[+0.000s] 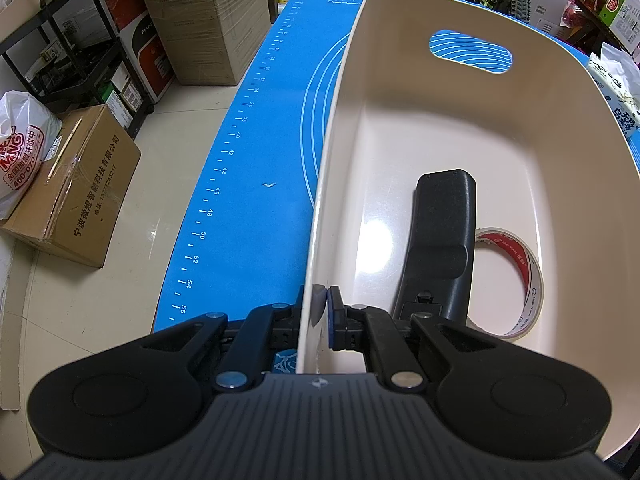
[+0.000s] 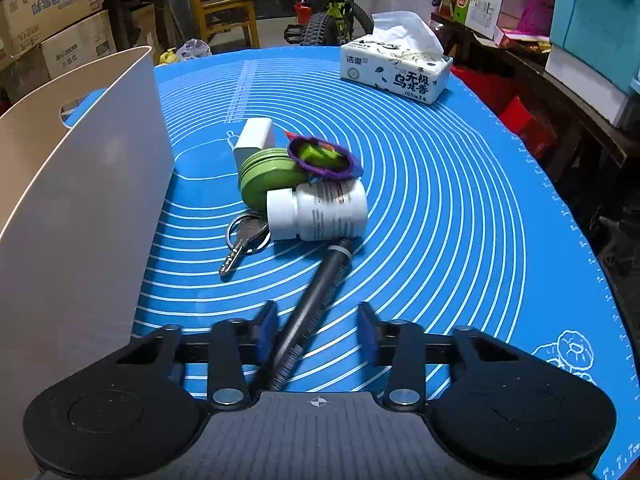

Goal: Organize rigid objects
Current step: 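Grasp the black marker with the right gripper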

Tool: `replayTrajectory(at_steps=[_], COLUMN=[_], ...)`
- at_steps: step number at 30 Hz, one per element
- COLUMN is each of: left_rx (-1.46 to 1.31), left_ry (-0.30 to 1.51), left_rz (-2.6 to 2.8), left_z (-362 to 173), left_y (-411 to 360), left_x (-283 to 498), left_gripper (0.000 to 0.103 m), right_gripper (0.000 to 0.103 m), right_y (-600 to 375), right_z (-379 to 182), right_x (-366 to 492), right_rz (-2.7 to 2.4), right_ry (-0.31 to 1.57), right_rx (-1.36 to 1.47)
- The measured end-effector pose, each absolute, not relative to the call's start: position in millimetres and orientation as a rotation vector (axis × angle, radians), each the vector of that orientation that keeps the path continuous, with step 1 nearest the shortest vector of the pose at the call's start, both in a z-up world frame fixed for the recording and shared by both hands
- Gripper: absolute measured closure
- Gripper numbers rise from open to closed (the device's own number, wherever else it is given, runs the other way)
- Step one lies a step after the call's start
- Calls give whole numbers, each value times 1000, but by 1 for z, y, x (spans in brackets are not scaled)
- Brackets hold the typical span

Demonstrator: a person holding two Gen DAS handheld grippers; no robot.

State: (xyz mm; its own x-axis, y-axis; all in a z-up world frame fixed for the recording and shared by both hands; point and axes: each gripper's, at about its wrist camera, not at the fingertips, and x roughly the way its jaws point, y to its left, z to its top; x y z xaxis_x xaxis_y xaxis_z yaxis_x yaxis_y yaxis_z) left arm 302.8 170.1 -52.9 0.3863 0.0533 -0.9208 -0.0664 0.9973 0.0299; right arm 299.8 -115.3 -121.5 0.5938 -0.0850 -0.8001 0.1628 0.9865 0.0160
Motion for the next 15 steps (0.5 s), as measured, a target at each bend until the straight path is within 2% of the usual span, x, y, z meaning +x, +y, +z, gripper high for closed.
replayTrajectory(at_steps=[1,15], left_rx=[-12,-12], left_ry=[1172,1171], left_rz=[76,77], left_z=[-53,-53], left_y=[170,170], left_x=[303,303], left_gripper=[94,94], right_gripper=[69,78], right_y=[-115,-129], right_z=[-121,-114], right_x=[299,292], right_rz=[-135,-152], right_ry=[921,895], right_rx=[99,199])
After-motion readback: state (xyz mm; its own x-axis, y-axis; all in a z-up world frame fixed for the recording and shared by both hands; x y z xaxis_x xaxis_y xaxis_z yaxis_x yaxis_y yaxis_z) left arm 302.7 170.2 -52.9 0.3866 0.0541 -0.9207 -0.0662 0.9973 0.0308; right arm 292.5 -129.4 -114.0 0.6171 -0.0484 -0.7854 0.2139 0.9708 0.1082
